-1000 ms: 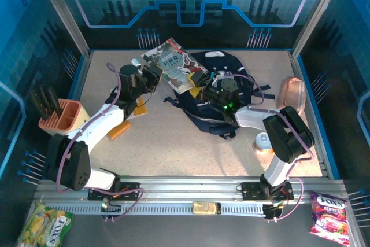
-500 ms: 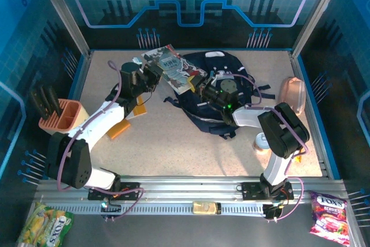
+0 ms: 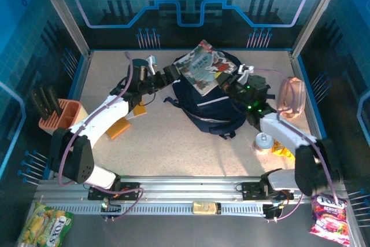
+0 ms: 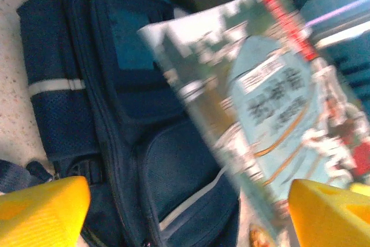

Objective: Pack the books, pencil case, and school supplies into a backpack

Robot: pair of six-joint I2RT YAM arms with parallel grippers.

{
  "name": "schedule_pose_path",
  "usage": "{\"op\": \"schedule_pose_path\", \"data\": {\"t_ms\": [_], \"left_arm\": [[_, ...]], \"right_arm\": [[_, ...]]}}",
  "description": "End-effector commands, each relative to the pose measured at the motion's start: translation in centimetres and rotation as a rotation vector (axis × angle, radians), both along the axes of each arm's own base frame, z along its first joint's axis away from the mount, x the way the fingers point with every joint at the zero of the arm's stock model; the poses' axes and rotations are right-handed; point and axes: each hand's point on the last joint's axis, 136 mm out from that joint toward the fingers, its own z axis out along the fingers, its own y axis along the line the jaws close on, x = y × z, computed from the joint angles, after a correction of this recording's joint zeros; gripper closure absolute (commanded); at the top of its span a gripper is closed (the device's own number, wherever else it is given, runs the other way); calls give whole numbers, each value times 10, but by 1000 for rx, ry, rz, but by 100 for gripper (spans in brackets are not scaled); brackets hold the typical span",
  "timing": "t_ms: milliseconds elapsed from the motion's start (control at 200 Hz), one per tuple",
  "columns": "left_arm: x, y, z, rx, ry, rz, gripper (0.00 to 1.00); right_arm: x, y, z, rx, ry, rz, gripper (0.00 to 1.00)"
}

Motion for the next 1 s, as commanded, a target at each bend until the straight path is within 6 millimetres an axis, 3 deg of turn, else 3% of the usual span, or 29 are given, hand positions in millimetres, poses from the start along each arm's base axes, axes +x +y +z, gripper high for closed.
{"op": "schedule_pose_path", "data": {"t_ms": [0, 280, 550, 720, 995], "left_arm": [[-10, -29, -10, 166, -35, -160, 6], [-24, -115, -49, 474, -83, -483, 1], [-31, -173, -89, 782, -160, -745, 1], [-38, -196, -110, 881, -190, -877, 8], [-35, -202, -144, 1013, -132, -941, 23]], "right_arm": [[-12, -39, -12, -172, 19, -73, 100], [-46, -117, -18, -338, 125, -219, 100], [-60, -159, -25, -400, 207, -292, 100], [-67, -181, -29, -422, 267, -356, 100], [-79, -204, -30, -432, 291, -426, 100]]}}
